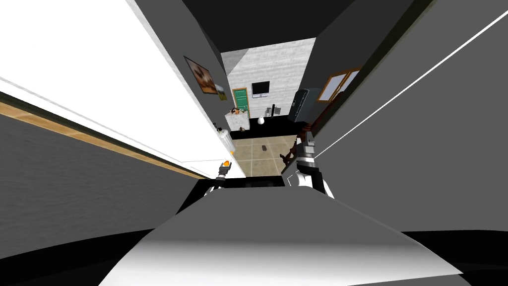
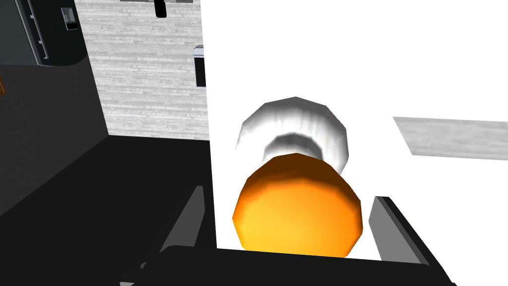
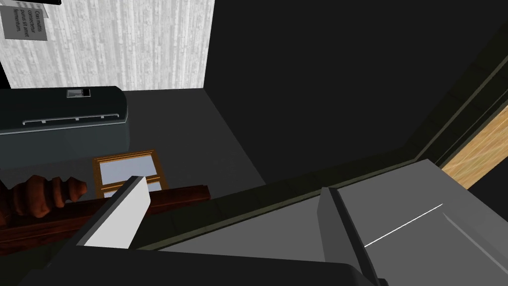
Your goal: Pull the door open
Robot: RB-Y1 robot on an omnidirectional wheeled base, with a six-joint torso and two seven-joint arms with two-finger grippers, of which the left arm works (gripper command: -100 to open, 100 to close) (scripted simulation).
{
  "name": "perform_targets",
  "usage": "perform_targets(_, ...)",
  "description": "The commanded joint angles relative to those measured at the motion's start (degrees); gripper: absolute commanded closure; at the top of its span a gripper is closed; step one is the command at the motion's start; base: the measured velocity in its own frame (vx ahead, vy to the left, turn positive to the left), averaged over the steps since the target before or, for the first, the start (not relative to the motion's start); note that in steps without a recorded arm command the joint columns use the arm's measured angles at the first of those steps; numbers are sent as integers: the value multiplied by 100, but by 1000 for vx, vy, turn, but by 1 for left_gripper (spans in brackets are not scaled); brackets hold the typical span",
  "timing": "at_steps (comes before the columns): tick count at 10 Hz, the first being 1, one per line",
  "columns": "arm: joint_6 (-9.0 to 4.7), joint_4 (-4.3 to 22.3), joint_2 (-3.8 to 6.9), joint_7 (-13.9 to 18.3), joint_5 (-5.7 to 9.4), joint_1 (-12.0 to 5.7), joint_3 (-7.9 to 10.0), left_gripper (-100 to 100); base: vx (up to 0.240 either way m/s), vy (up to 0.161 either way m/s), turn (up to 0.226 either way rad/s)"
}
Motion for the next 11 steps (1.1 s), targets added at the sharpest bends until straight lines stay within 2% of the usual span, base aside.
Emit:
perform_targets(1, 0, 0, 0, 0, 0, 0, 0, -100, 88, -6, -13)
perform_targets(2, 0, 0, 0, 0, 0, 0, 0, 100, -12, 5, 25)
perform_targets(7, 0, 0, 0, 0, 0, 0, 0, 100, -15, 4, -3)
perform_targets(8, 11, 14, 15, 201, 30, -10, -29, 100, -11, 5, 0)
perform_targets(11, 9, 28, 21, 504, 77, -27, -80, 100, -14, 8, -2)
